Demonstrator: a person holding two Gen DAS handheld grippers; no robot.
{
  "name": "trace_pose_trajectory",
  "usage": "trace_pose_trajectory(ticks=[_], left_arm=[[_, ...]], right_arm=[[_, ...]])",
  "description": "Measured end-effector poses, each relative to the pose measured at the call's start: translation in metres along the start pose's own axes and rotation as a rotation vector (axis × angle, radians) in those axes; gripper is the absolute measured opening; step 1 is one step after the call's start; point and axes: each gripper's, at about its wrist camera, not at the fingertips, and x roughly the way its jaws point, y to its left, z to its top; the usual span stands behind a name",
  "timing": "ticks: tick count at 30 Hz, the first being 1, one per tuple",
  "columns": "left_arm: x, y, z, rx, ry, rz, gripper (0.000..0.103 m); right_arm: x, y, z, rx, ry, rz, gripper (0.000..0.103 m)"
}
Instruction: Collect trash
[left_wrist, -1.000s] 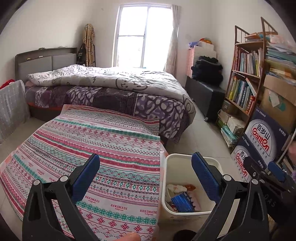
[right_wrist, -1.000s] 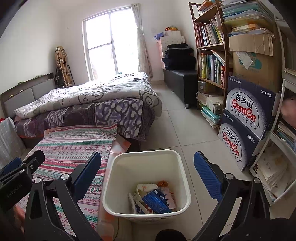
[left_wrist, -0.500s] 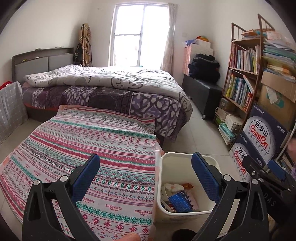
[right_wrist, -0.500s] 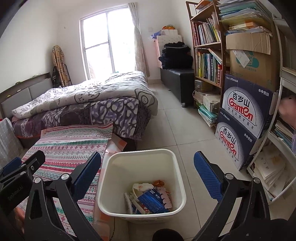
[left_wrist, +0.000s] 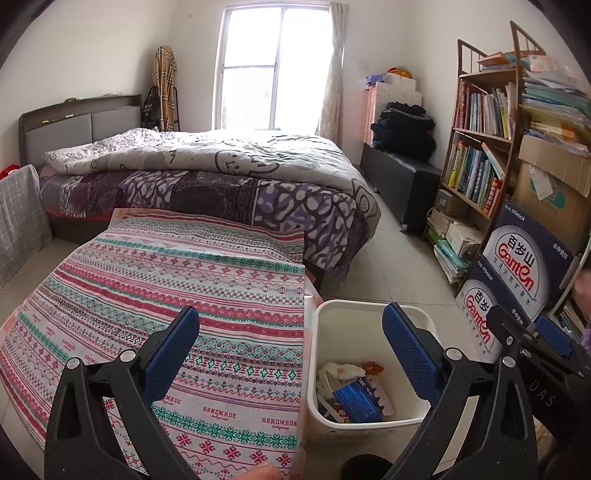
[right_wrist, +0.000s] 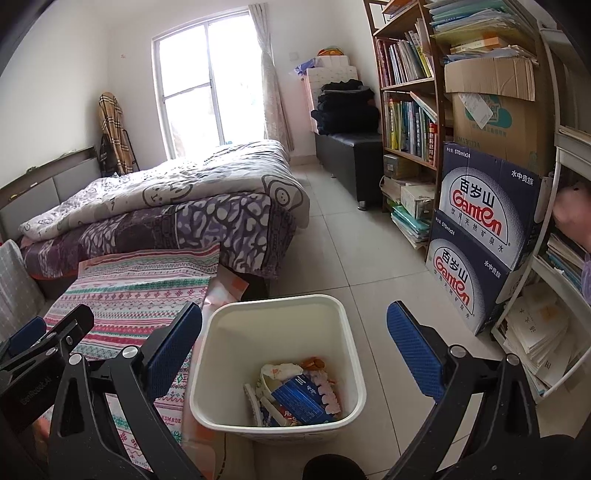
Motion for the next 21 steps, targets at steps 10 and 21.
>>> trace_pose_trajectory(ticks=[10,21], left_arm=[[0.0013,0.0011,-0.0001,-0.003,0.003,0.002,0.096],[0.0027,0.0043,-0.0004,-0.009,0.005,0.005,0.096]], right_arm=[[0.0004,-0.0003,-0.0002,0.0,0.001,0.0,0.096],[0.0002,0.0011,-0.0008,-0.001,0.003,0.0,0.096]])
